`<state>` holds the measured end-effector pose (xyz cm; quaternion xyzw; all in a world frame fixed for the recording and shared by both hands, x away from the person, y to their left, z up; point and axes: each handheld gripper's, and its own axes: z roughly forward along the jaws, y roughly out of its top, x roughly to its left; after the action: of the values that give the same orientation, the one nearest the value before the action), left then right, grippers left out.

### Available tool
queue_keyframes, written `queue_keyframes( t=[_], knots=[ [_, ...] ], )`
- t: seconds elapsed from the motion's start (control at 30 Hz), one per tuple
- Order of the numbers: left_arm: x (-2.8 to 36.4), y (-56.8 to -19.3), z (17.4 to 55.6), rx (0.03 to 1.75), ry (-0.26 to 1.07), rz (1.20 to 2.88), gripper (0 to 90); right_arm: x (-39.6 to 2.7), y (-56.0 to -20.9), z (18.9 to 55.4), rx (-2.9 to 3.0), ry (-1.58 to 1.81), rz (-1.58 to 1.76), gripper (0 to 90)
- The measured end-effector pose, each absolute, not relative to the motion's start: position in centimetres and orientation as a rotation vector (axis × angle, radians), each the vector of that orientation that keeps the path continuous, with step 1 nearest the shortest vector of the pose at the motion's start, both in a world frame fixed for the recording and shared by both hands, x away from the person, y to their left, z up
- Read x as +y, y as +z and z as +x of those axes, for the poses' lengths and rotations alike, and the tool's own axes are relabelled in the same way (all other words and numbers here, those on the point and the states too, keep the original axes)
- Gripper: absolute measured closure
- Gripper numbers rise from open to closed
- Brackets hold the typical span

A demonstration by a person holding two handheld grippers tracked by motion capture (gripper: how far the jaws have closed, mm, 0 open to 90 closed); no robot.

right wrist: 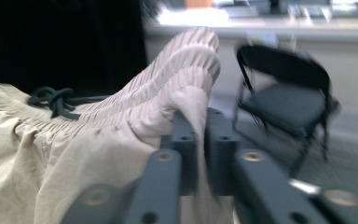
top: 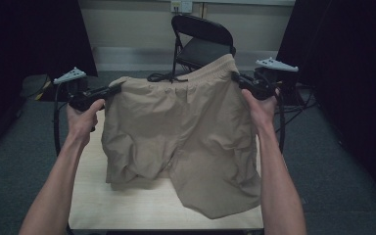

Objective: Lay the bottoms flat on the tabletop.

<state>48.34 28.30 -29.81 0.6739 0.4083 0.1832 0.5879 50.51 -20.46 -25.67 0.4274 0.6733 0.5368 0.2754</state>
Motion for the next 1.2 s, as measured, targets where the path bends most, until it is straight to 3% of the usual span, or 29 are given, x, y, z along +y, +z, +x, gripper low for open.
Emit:
queue_keyframes(
  t=[0.03, 0.07, 0.17, 0.4, 0.73, 1.2],
  knots=[
    [28.2, -30.3, 48.8, 0.986, 0.419, 1.576, 75.7, -20.4, -26.3, 51.4, 1.836, 1.398, 1.176, 67.8],
    [28.2, -30.8, 49.0, 1.01, 0.416, 1.573, 65.7, -20.3, -27.1, 52.1, 1.86, 1.36, 1.214, 57.4],
    [28.0, -32.3, 49.0, 1.013, 0.391, 1.605, 62.8, -20.2, -29.9, 52.9, 1.886, 1.306, 1.293, 50.6],
    [27.8, -34.9, 47.8, 0.995, 0.317, 1.638, 64.6, -19.5, -32.7, 51.2, 1.93, 1.331, 1.274, 48.5],
    [26.9, -38.7, 43.8, 0.953, 0.256, 1.724, 70.2, -15.2, -37.3, 45.1, 2.11, 1.435, 1.12, 43.7],
    [27.2, -44.9, 38.0, 0.978, 0.161, 1.819, 75.7, -10.5, -43.8, 40.8, 2.277, 1.515, 1.06, 58.0]
  ],
)
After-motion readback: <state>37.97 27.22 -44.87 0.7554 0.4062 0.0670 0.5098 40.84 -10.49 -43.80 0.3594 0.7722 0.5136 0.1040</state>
